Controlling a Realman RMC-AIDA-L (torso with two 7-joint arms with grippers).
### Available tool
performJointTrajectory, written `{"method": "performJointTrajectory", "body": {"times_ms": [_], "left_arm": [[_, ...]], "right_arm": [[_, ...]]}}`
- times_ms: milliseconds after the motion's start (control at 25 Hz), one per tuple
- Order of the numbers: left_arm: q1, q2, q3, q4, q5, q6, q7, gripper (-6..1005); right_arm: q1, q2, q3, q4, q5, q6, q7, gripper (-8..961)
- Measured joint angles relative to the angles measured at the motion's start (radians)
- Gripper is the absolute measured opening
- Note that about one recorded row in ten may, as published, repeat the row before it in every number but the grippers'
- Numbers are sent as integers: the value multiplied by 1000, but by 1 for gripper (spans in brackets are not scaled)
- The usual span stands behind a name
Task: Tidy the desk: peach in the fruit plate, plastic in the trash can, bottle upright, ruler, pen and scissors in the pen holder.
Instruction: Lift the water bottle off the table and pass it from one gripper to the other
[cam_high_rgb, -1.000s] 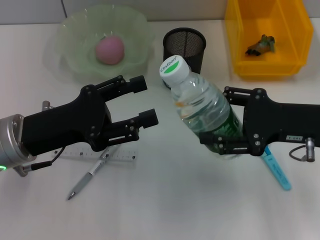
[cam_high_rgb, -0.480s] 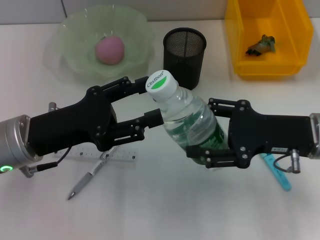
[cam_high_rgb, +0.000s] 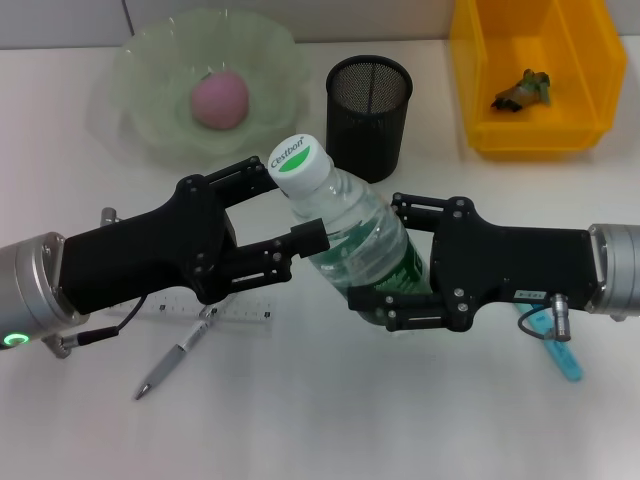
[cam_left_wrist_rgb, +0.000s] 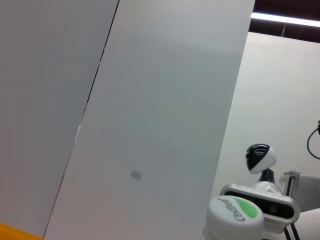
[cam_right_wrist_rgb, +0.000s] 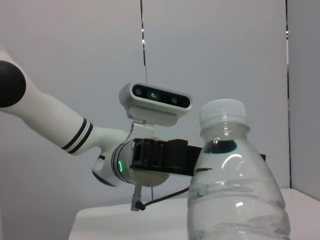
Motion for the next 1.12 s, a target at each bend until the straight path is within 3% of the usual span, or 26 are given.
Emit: {"method": "performJointTrajectory", "body": {"times_ms": [800, 1120], "left_arm": [[-25, -3, 4, -19, -24, -1, 2, 673], [-34, -3, 2, -40, -43, -7, 2, 650]], "right_arm": [[17, 0, -25, 33, 6, 12, -9, 762], [48, 1, -26, 105, 40, 12, -71, 762]]}}
